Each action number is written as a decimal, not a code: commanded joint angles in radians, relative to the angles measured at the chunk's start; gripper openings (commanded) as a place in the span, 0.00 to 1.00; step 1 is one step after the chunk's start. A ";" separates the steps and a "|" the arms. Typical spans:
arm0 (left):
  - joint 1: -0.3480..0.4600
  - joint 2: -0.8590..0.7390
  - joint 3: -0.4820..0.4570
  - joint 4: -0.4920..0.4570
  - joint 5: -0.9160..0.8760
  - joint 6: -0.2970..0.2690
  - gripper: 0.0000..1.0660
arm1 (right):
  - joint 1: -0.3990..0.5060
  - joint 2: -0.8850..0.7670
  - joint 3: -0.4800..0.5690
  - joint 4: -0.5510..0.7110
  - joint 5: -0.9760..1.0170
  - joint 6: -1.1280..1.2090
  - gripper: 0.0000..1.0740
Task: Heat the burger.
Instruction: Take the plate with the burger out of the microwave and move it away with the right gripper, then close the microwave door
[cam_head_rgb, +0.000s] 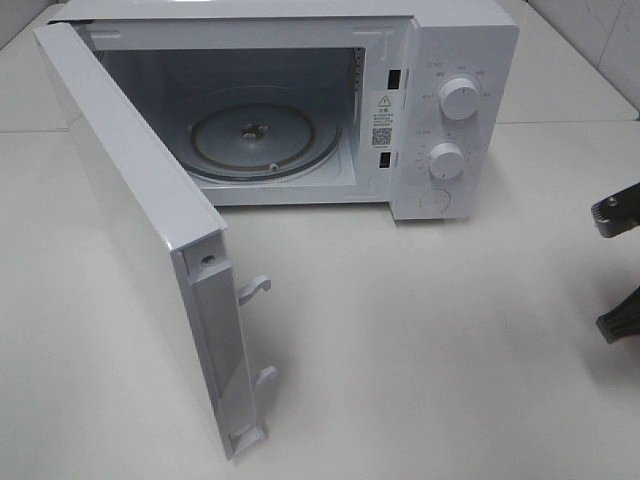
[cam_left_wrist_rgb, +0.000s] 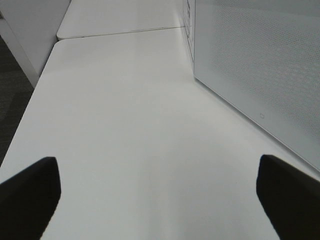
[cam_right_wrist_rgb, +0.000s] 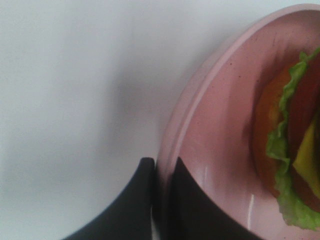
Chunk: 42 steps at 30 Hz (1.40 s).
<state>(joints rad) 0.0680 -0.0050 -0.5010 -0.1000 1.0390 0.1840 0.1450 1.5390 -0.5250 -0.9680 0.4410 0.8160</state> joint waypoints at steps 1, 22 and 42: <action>0.000 -0.021 0.003 -0.006 -0.003 -0.003 0.95 | -0.005 0.023 -0.007 -0.058 -0.014 0.028 0.03; 0.000 -0.021 0.003 -0.006 -0.003 -0.003 0.95 | -0.005 0.081 -0.007 0.018 -0.114 0.035 0.47; 0.000 -0.021 0.003 -0.006 -0.003 -0.003 0.95 | -0.005 -0.099 -0.139 0.753 0.160 -0.663 0.74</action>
<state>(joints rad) 0.0680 -0.0050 -0.5010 -0.1000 1.0390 0.1840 0.1450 1.4470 -0.6590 -0.2460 0.5760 0.1950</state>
